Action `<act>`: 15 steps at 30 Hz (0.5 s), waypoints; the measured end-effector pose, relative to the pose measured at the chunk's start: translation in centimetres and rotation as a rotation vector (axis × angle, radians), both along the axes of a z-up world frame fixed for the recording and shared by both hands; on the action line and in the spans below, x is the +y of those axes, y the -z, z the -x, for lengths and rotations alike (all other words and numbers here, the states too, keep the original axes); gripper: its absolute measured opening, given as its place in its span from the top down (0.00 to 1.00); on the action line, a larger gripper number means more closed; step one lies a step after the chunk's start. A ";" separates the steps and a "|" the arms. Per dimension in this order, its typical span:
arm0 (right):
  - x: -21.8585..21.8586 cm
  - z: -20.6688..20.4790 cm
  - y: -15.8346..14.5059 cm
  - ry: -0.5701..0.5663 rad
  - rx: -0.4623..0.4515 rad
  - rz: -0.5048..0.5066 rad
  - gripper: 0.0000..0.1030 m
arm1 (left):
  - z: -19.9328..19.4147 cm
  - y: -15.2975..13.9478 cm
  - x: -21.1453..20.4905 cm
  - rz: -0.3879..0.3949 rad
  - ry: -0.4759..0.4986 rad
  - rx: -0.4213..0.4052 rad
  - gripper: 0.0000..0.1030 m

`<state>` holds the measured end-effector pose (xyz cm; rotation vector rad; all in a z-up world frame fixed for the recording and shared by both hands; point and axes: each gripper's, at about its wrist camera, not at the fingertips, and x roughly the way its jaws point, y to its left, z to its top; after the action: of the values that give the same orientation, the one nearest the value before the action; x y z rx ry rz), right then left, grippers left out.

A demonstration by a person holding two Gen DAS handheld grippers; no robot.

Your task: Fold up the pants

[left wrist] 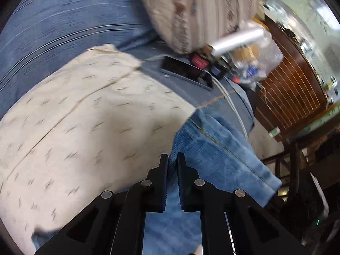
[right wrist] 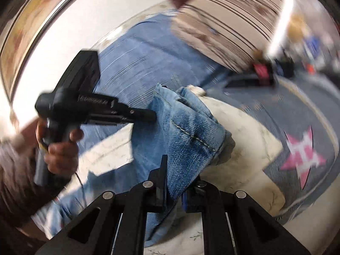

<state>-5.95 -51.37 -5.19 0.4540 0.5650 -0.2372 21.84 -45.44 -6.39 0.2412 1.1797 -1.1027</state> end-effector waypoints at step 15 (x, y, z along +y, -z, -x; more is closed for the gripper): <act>24.4 -4.1 4.2 -0.531 0.328 0.361 0.53 | -0.5 4.8 23.5 -0.162 -0.416 0.225 0.92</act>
<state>-1.80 -26.99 -9.39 -0.0965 0.9207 0.1006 22.39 -21.93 -11.17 -0.0081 1.4446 -0.6813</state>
